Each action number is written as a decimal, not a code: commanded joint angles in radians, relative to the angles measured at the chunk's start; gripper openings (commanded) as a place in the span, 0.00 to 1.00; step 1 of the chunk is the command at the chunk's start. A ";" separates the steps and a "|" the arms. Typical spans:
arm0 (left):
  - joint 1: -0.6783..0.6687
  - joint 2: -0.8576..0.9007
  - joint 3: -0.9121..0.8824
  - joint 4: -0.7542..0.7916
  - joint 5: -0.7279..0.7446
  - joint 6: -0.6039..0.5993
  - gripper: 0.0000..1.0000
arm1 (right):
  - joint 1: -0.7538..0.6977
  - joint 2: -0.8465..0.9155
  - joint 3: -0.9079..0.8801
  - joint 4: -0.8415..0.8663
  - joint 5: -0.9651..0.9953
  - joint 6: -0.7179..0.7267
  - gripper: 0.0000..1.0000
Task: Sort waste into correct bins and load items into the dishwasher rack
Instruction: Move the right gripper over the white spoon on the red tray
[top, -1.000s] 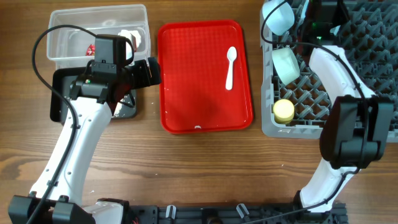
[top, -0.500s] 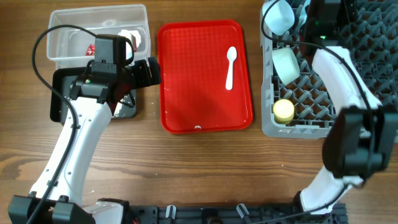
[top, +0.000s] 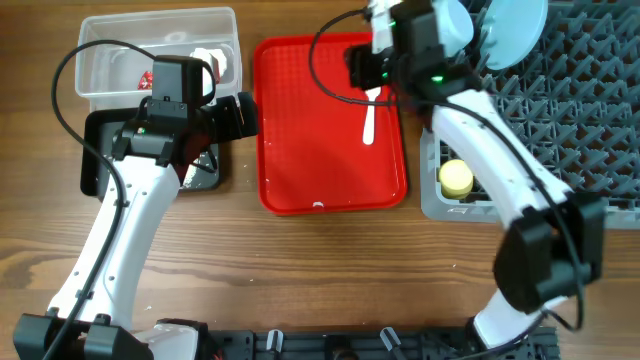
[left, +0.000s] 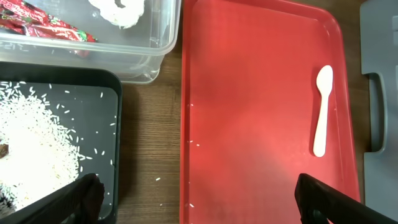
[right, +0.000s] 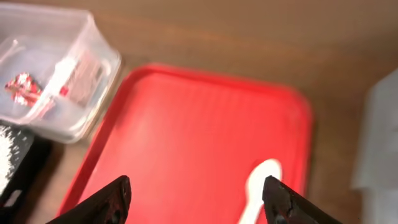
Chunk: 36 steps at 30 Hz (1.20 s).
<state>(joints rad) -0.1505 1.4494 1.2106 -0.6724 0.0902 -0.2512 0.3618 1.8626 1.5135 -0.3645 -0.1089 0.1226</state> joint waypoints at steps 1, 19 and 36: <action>-0.002 0.008 0.005 0.003 -0.010 0.012 1.00 | -0.005 0.095 -0.003 -0.009 -0.041 0.111 0.69; -0.002 0.008 0.005 0.003 -0.010 0.012 1.00 | -0.008 0.292 -0.069 0.043 0.144 0.176 0.65; -0.002 0.008 0.005 0.003 -0.010 0.012 1.00 | -0.013 0.365 -0.069 0.050 0.192 0.192 0.18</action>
<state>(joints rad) -0.1505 1.4494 1.2106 -0.6724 0.0902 -0.2516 0.3565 2.1738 1.4536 -0.3016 0.0803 0.3107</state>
